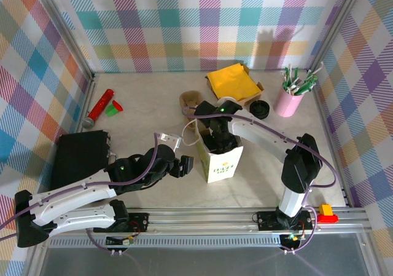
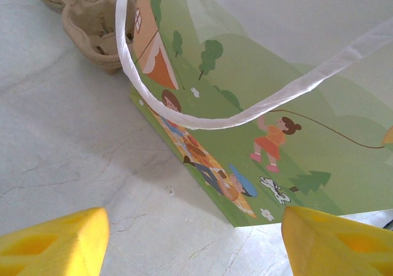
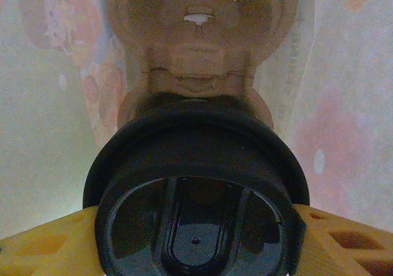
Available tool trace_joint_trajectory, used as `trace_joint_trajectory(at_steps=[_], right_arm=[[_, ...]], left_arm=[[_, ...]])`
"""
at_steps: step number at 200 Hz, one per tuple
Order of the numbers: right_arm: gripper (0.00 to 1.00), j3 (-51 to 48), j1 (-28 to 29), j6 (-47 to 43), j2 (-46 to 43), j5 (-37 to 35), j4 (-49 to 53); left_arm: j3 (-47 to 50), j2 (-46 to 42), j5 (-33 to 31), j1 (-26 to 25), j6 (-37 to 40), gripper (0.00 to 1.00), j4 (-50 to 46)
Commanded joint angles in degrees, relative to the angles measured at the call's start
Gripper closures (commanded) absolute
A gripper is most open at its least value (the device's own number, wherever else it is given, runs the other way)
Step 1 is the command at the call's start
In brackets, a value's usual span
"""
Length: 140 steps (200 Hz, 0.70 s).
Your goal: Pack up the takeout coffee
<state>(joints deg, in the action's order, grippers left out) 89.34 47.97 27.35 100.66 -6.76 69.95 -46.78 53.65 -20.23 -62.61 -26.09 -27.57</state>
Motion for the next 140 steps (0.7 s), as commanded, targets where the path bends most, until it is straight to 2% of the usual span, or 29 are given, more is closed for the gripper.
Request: trace_joint_trajectory(at_steps=[1, 140], right_arm=[[0.44, -1.4, 0.2, -0.5, 0.7, 0.9, -0.8], [0.44, -2.6, 0.2, -0.3, 0.3, 1.1, -1.6]], left_arm=[[-0.8, -0.6, -0.9, -0.7, -0.5, 0.26, -1.1], [-0.9, -0.6, -0.9, -0.7, -0.6, 0.26, -1.3]])
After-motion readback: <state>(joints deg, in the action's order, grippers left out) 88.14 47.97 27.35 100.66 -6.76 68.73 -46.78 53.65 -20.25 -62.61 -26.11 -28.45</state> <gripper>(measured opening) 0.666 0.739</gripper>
